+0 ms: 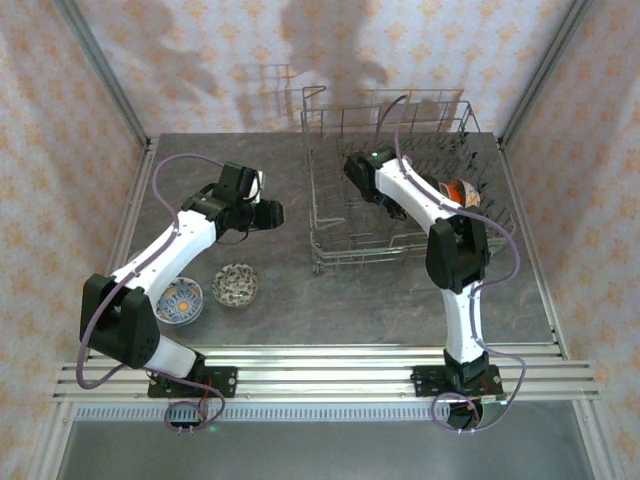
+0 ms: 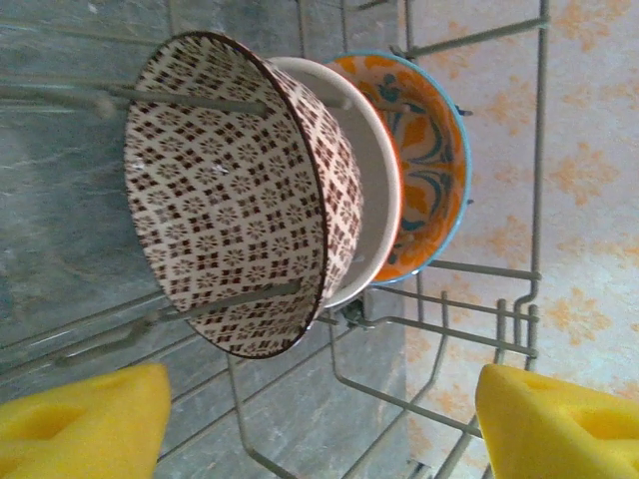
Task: Load the bowls into the dish rack
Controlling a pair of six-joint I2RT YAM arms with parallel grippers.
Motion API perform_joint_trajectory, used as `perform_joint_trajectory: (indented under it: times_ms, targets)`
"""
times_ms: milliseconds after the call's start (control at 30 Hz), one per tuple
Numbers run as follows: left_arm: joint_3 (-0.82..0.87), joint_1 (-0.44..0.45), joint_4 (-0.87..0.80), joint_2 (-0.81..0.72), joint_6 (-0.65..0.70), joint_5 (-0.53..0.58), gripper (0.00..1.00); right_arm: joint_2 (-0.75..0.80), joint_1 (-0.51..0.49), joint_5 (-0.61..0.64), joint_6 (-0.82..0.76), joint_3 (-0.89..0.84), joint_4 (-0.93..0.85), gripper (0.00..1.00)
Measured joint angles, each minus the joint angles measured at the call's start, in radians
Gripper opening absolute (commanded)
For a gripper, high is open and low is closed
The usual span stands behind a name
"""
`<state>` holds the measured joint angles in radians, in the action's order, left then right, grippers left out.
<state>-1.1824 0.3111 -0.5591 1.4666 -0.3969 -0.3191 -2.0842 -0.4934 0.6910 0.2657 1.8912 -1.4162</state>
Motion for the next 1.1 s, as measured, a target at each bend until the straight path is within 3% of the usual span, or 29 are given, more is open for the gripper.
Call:
perform_joint_trajectory:
  times_ms: [300, 667, 1100]
  targets:
    - [0.019, 0.000, -0.112, -0.113, -0.136, 0.116, 0.50, 0.156, 0.026, -0.130, -0.077, -0.040, 0.124, 0.80]
    - [0.218, -0.010, -0.330, -0.341, -0.386, 0.272, 0.53, 0.352, 0.034, -0.260, -0.134, -0.187, 0.240, 0.80]
    - [0.430, -0.010, -0.380, -0.440, -0.680, 0.270, 0.54, 0.445, 0.034, -0.370, -0.132, -0.286, 0.319, 0.81]
